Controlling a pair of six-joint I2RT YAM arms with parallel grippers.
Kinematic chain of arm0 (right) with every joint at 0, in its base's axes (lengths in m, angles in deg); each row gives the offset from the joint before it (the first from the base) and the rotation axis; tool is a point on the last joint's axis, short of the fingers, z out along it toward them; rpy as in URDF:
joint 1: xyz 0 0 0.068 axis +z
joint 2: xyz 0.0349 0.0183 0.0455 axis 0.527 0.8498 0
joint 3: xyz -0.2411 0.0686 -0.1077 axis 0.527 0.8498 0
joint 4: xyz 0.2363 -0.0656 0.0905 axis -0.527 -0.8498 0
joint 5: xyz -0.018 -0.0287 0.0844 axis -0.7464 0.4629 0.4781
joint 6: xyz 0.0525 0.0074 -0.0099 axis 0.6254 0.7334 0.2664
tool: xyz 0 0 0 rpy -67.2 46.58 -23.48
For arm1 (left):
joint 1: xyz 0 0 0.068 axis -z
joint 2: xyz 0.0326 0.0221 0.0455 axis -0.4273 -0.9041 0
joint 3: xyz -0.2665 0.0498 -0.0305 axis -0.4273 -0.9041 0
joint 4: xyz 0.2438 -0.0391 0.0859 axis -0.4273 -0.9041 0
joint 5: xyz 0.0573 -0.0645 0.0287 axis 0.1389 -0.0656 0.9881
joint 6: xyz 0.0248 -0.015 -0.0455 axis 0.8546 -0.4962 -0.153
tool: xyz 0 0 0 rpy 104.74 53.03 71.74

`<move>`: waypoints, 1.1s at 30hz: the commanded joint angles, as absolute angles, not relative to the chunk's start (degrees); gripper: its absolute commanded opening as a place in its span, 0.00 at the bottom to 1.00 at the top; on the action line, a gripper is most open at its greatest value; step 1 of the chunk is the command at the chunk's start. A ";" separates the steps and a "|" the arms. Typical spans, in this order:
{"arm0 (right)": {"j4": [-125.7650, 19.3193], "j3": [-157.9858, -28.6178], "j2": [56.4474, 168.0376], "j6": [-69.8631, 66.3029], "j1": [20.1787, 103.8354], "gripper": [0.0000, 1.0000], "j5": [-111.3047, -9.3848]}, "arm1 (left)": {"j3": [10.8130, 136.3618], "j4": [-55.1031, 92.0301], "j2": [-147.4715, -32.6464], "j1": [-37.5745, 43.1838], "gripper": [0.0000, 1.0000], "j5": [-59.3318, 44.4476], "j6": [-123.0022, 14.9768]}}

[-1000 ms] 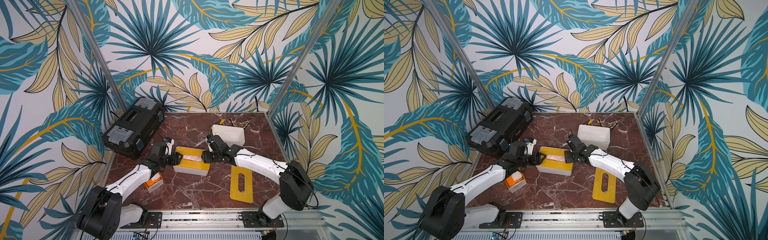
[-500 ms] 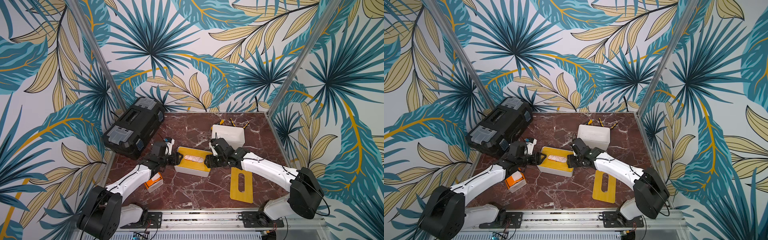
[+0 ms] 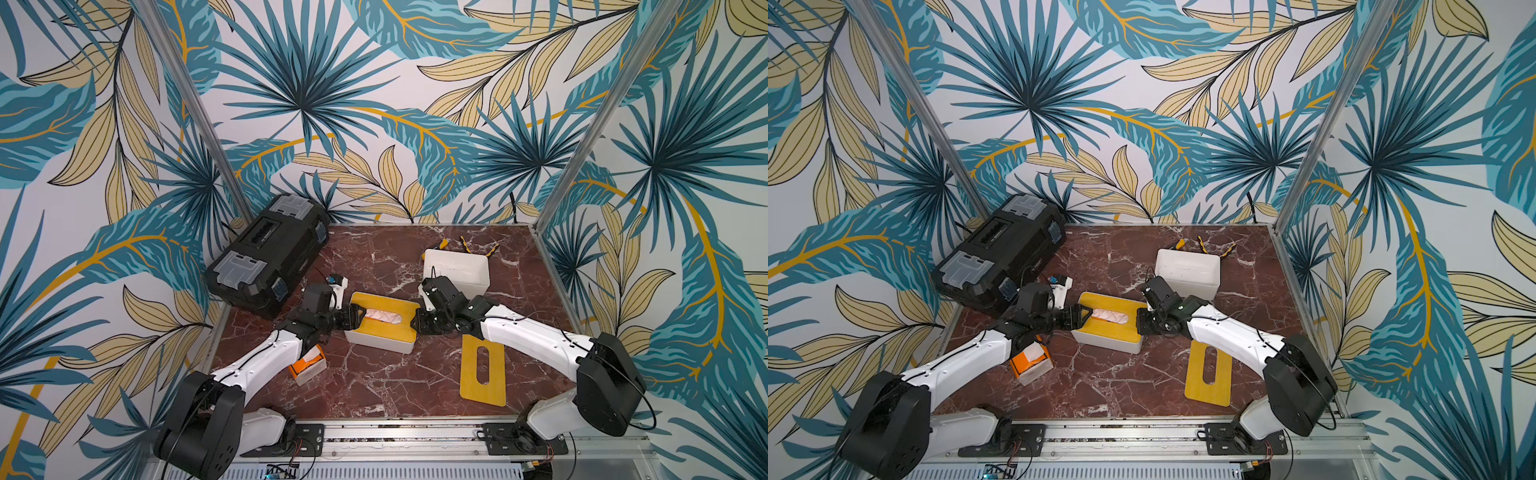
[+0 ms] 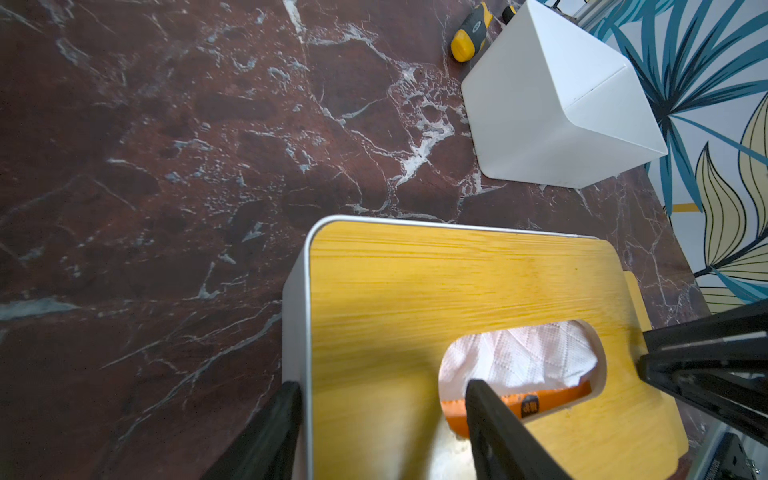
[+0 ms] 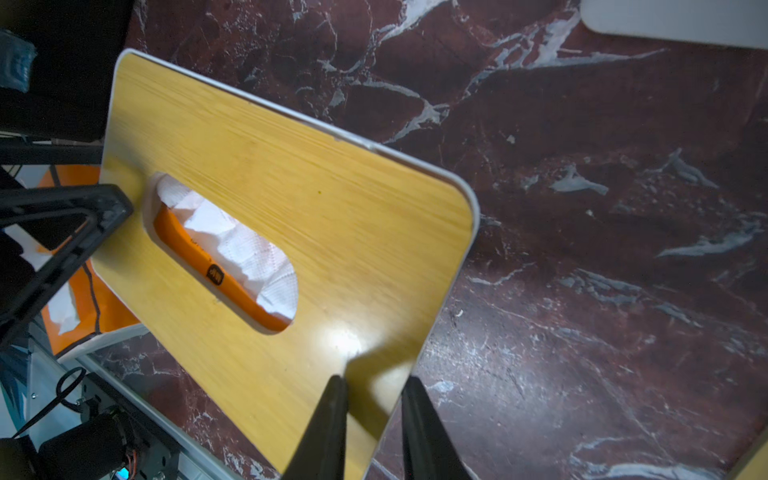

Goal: Put the tissue paper into the tissue box
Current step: Close the box lid on the tissue box.

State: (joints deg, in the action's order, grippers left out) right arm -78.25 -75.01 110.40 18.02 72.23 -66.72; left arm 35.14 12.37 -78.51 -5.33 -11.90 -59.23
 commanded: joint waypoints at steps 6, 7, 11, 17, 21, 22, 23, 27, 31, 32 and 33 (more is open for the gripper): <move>-75.99 -74.67 116.20 15.09 73.03 0.10 -64.34 | 33.70 16.18 -80.37 -4.66 0.69 -17.15 -59.81; -75.83 -74.88 116.58 14.73 73.03 0.09 -63.77 | 33.62 16.41 -80.24 -4.65 0.70 -17.29 -59.90; -76.95 -76.15 119.10 14.42 73.04 0.13 -63.65 | 33.35 17.00 -80.10 -4.69 0.72 -17.29 -60.08; -78.20 -75.89 122.61 14.64 73.03 0.25 -67.98 | 33.18 16.31 -79.20 -4.64 0.73 -16.79 -59.91; -81.94 -77.10 123.98 13.72 73.03 0.29 -71.73 | 33.35 15.10 -77.47 -4.71 0.73 -15.96 -59.82; -82.76 -77.59 124.18 13.19 73.03 0.29 -71.90 | 33.28 14.99 -77.05 -4.67 0.73 -15.77 -59.74; -83.65 -78.33 123.98 12.63 73.03 0.30 -71.54 | 33.27 14.78 -76.64 -4.71 0.73 -15.46 -59.73; -86.11 -81.14 119.40 11.39 73.03 0.37 -71.04 | 33.18 13.67 -74.54 -4.64 0.76 -13.84 -59.64; -89.75 -83.76 115.51 9.66 73.03 0.53 -77.49 | 32.83 13.40 -72.54 -4.72 0.79 -12.92 -59.73; -90.65 -84.48 115.31 8.99 72.94 0.54 -79.30 | 32.74 13.36 -72.06 -4.64 0.80 -12.84 -59.82; -91.72 -85.14 115.46 8.58 72.89 0.54 -80.78 | 32.59 13.47 -71.65 -4.64 0.80 -12.71 -59.89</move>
State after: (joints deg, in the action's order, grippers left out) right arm -84.37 -83.62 116.43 11.34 72.75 -74.45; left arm 33.96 12.24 -73.54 -5.15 -10.50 -59.75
